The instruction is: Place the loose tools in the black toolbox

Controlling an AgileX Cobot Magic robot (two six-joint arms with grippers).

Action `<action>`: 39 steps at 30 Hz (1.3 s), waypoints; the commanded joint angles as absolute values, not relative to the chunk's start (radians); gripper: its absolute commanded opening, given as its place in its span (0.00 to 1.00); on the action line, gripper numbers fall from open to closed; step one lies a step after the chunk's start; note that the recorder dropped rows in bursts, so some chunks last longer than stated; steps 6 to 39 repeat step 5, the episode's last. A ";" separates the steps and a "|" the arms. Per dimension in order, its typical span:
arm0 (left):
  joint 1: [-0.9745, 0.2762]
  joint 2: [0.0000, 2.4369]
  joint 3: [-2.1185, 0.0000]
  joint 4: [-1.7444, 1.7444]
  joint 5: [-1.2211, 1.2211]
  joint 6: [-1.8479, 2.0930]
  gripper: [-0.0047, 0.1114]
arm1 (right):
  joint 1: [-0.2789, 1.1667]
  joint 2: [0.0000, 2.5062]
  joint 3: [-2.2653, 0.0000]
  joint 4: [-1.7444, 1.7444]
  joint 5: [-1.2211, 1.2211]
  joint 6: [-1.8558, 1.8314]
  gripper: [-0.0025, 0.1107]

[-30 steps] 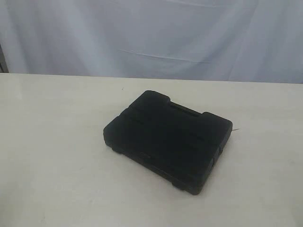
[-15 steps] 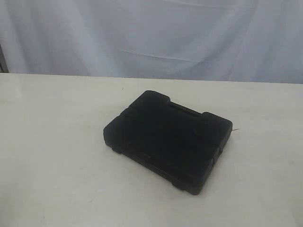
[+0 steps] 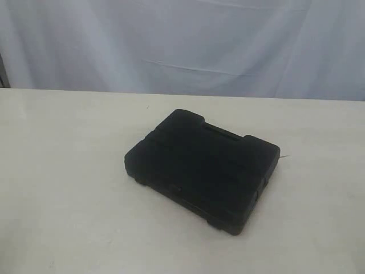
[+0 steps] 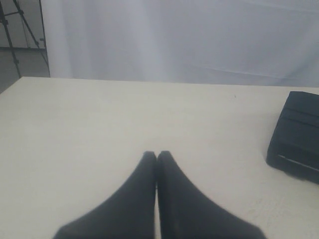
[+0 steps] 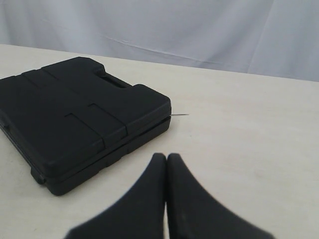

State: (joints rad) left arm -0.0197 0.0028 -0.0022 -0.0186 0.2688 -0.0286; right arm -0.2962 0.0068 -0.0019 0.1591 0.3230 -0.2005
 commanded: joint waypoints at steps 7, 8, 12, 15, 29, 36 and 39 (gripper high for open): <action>-0.022 0.000 0.000 -0.021 0.270 -0.030 0.04 | -0.305 0.000 0.000 0.155 0.320 -0.195 0.02; -0.022 0.000 0.000 -0.021 0.270 -0.030 0.04 | -0.305 0.000 0.000 0.155 0.320 -0.195 0.02; -0.022 0.000 0.000 -0.021 0.270 -0.030 0.04 | -0.305 0.000 0.000 0.155 0.320 -0.195 0.02; -0.022 0.000 0.000 -0.021 0.270 -0.030 0.04 | -0.305 0.000 0.000 0.155 0.320 -0.195 0.02; -0.022 0.000 0.000 -0.021 0.270 -0.030 0.04 | -0.305 0.000 0.000 0.155 0.320 -0.195 0.02; -0.022 0.000 0.000 -0.021 0.270 -0.030 0.04 | -0.305 0.000 0.000 0.155 0.320 -0.195 0.02; -0.022 0.000 0.000 -0.021 0.270 -0.030 0.04 | -0.305 0.000 0.000 0.155 0.320 -0.195 0.02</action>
